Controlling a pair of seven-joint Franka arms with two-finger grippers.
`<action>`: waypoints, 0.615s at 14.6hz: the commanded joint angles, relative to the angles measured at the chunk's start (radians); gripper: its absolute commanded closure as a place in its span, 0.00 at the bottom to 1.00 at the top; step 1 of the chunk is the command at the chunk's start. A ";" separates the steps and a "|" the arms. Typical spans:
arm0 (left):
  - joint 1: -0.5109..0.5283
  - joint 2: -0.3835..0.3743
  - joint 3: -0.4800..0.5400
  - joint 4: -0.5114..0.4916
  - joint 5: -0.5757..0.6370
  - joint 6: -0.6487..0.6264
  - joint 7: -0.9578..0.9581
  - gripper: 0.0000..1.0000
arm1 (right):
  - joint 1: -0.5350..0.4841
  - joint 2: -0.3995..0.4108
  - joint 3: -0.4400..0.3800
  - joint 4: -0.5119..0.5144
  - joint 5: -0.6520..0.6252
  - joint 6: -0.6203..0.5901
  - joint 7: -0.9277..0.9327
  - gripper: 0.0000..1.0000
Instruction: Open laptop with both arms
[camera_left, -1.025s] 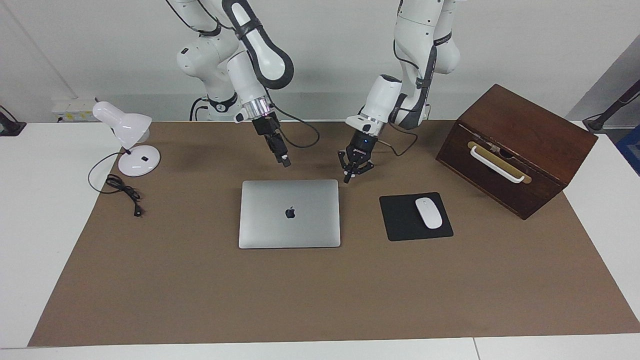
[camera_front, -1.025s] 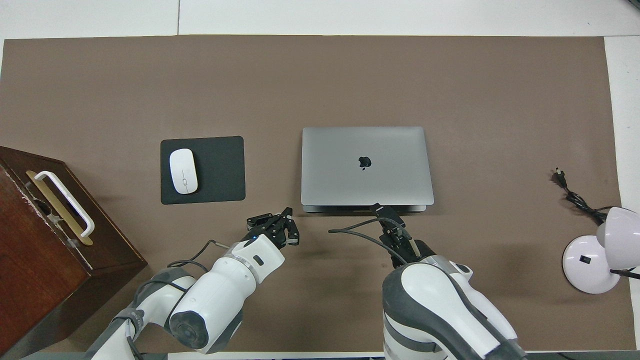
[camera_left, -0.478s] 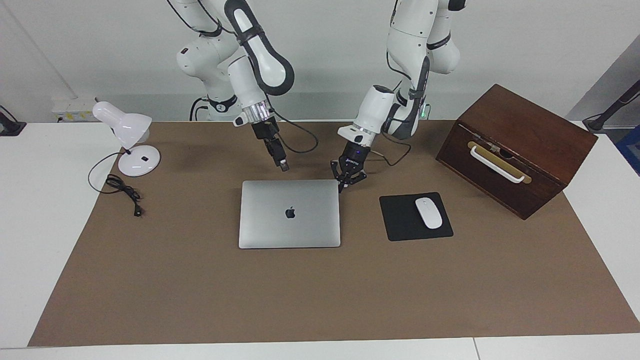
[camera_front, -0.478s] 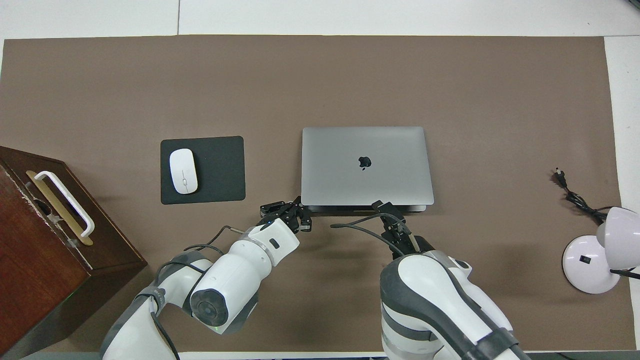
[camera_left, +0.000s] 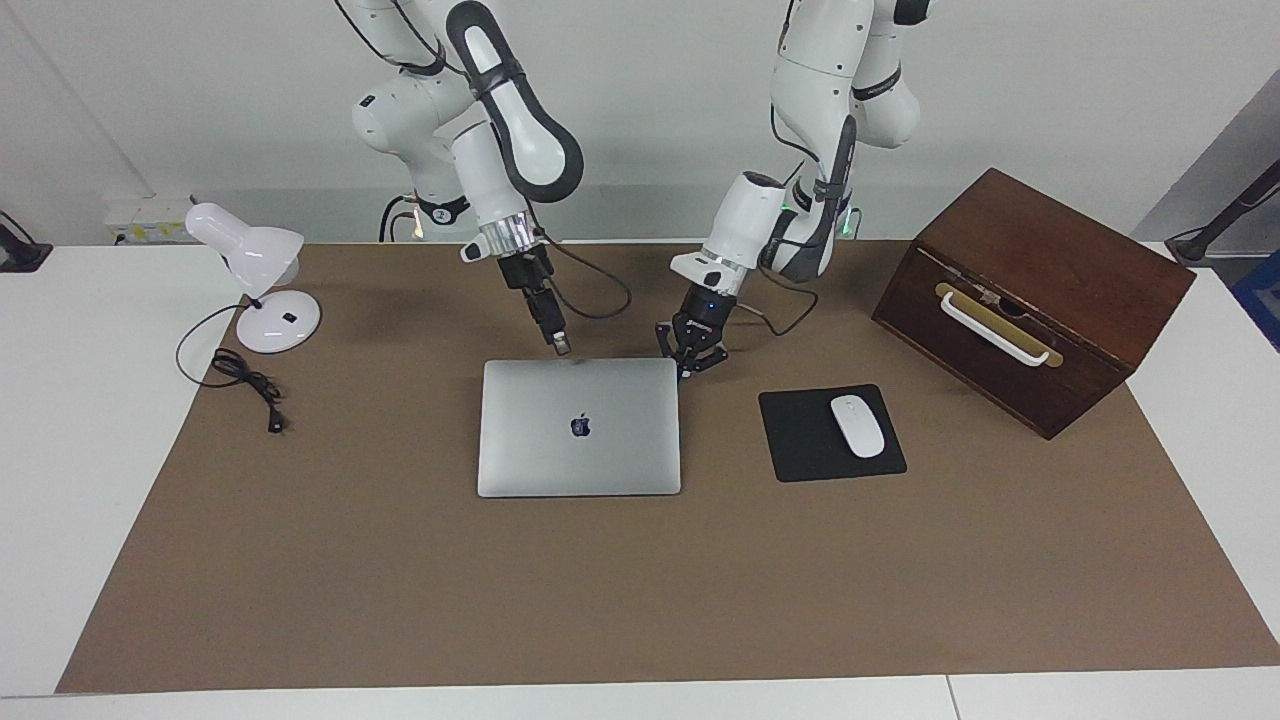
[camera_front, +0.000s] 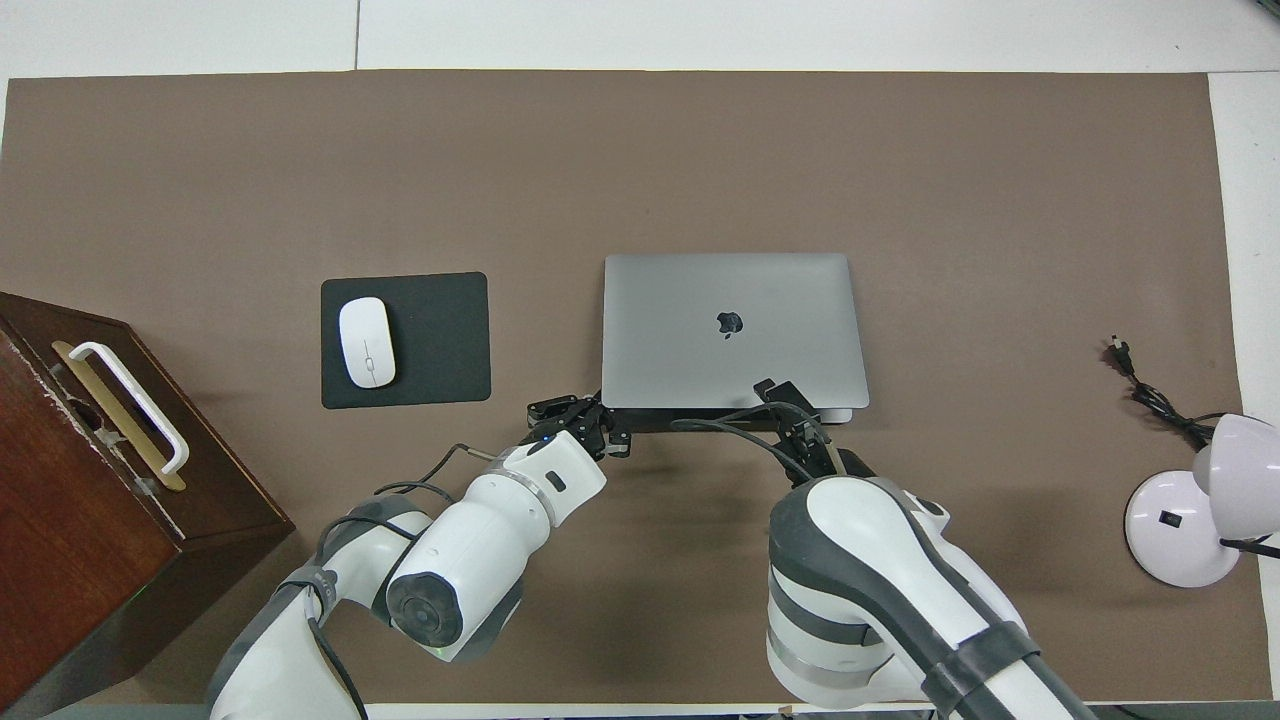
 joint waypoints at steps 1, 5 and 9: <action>-0.015 0.051 0.014 0.049 -0.011 0.020 0.021 1.00 | -0.021 0.043 0.001 0.034 0.016 -0.021 -0.046 0.00; -0.015 0.067 0.014 0.050 -0.005 0.020 0.063 1.00 | -0.053 0.057 0.001 0.049 0.015 -0.035 -0.073 0.00; -0.013 0.084 0.014 0.064 -0.003 0.020 0.110 1.00 | -0.080 0.072 0.001 0.084 0.009 -0.039 -0.095 0.00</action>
